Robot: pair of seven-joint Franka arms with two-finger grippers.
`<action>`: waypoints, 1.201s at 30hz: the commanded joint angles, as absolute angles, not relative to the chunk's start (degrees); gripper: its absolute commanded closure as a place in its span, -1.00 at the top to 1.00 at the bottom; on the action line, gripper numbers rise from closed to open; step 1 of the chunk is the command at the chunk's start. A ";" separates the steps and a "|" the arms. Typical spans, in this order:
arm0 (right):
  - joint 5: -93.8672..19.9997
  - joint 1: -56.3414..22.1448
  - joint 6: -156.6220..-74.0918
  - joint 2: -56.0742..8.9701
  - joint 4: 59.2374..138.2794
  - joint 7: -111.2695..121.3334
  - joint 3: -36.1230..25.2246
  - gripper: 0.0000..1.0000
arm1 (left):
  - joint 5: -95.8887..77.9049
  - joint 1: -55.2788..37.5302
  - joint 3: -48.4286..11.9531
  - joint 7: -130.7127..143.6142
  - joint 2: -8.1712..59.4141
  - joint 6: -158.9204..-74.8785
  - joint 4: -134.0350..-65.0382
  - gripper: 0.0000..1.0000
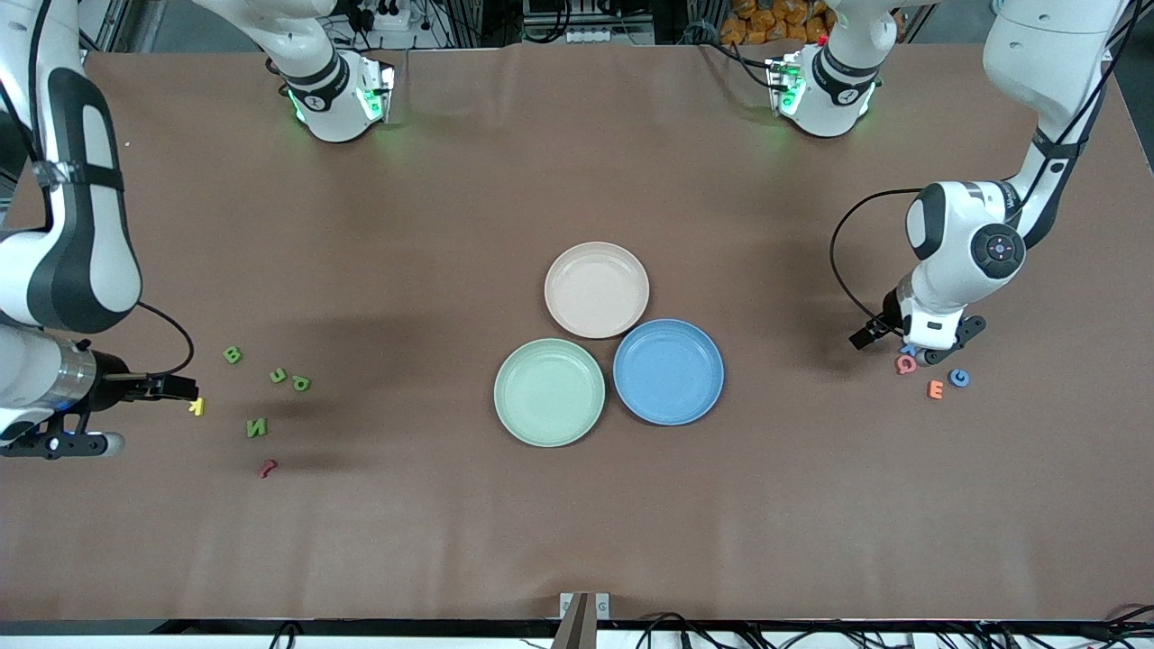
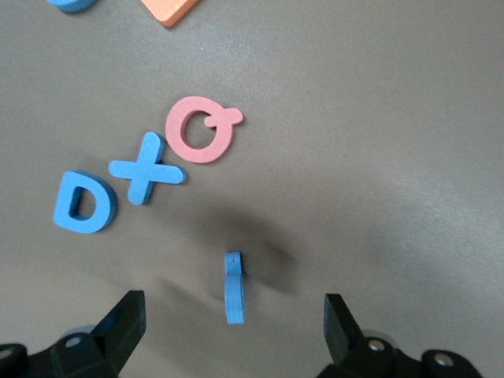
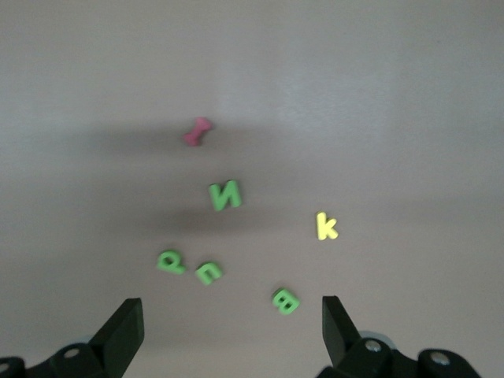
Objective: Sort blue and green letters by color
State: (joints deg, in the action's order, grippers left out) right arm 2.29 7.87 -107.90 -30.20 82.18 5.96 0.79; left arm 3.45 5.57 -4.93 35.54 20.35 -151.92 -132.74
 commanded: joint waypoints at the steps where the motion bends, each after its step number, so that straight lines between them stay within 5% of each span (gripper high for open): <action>1: 1.67 11.86 -113.72 -30.67 86.56 10.19 1.67 1.00 | 5.10 5.54 -4.83 37.35 22.14 -154.51 -132.89 1.00; 6: 1.58 12.30 -120.40 -30.76 90.78 11.34 1.67 1.00 | 5.10 5.54 -4.75 37.35 22.94 -155.30 -132.89 0.92; 9: 1.58 12.13 -130.14 -30.85 96.22 11.34 1.67 0.98 | 5.10 5.71 -4.75 37.27 22.94 -155.30 -132.89 0.11; 12: 1.58 12.13 -132.71 -30.85 97.64 11.34 1.67 0.95 | 5.10 5.71 -4.75 37.27 22.94 -155.30 -132.89 -0.14; 19: 1.58 11.78 -137.80 -31.46 99.84 10.99 1.76 0.86 | 5.10 5.89 -4.83 36.91 22.94 -155.21 -132.45 -0.40; 26: 1.58 11.69 -140.53 -33.57 100.11 10.90 2.63 0.75 | 5.10 5.71 -4.83 37.26 22.94 -155.13 -132.45 -0.87; 36: 1.58 11.08 -142.91 -36.74 99.76 10.81 4.13 0.47 | 5.10 4.31 -4.83 37.27 22.59 -154.95 -131.75 -1.00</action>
State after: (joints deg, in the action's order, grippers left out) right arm 2.23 11.49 -141.87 -35.21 100.05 10.67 3.48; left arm 3.45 5.51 -5.03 35.55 22.36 -154.71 -132.12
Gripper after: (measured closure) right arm 0.163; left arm 0.899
